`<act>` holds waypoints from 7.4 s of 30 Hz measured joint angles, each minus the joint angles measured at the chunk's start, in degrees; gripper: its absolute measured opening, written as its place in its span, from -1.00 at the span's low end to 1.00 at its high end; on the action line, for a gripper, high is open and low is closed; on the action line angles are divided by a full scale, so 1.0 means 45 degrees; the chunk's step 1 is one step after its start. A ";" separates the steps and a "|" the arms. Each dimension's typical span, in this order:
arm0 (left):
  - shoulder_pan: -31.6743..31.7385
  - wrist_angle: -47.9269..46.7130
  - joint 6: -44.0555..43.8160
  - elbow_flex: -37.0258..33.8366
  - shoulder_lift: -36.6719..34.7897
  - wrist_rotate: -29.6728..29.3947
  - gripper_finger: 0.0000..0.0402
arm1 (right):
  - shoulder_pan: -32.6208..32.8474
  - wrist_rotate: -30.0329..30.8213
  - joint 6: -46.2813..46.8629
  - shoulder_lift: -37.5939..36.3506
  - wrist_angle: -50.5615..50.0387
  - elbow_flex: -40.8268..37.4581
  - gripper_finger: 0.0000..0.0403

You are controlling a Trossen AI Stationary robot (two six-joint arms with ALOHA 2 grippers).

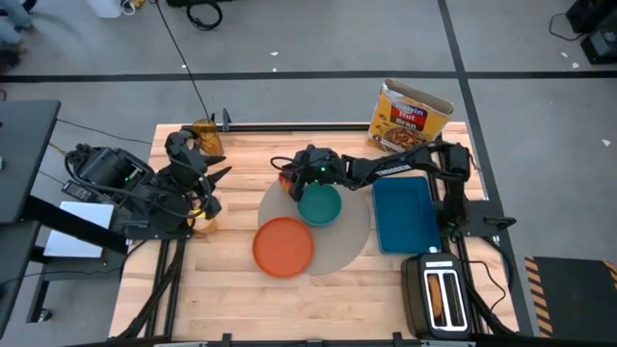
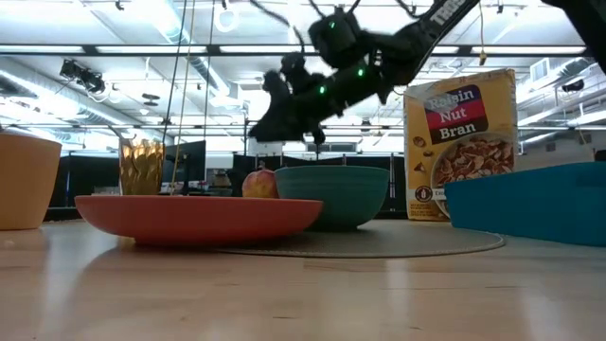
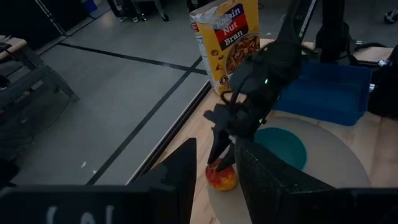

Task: Arrange a breakfast setting
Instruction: Put the yellow cup with rice to the top right of the green bowl on the brown table mat

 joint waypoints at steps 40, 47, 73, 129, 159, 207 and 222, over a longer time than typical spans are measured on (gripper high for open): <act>0.0989 0.0906 -0.8688 -1.1499 -0.1751 1.0839 0.03 | 0.4563 0.0112 -0.0580 -0.5044 -0.5199 0.0007 -0.27; 0.1667 0.3068 -0.7331 -1.3469 -0.2109 1.1096 0.02 | 0.4853 0.0140 -0.0559 -0.4942 -0.5159 0.0000 -0.27; 0.1758 0.4021 -0.6985 -1.4824 -0.2084 1.0817 -0.91 | 0.4955 0.0685 -0.0603 -0.4942 -0.5110 0.0000 -0.27; 0.0664 0.4152 0.5321 -0.6784 0.1088 1.0301 -0.94 | 0.3867 -0.2051 -0.2747 0.1920 -0.5660 0.6441 0.98; 0.0839 0.4945 0.5686 -0.6795 0.1090 0.9102 -0.94 | 0.3750 -0.2987 -0.2666 0.2135 -0.5067 0.6435 0.98; 0.1040 0.7752 0.6346 -0.4719 -0.3690 0.8360 -0.14 | 0.1476 0.1038 -0.1326 -0.2877 -0.6729 0.3160 0.63; 0.4591 1.2261 0.5931 -0.7533 -0.3626 0.7393 -0.14 | -0.0795 0.1655 -0.0469 -0.7008 -0.0618 -0.5922 0.63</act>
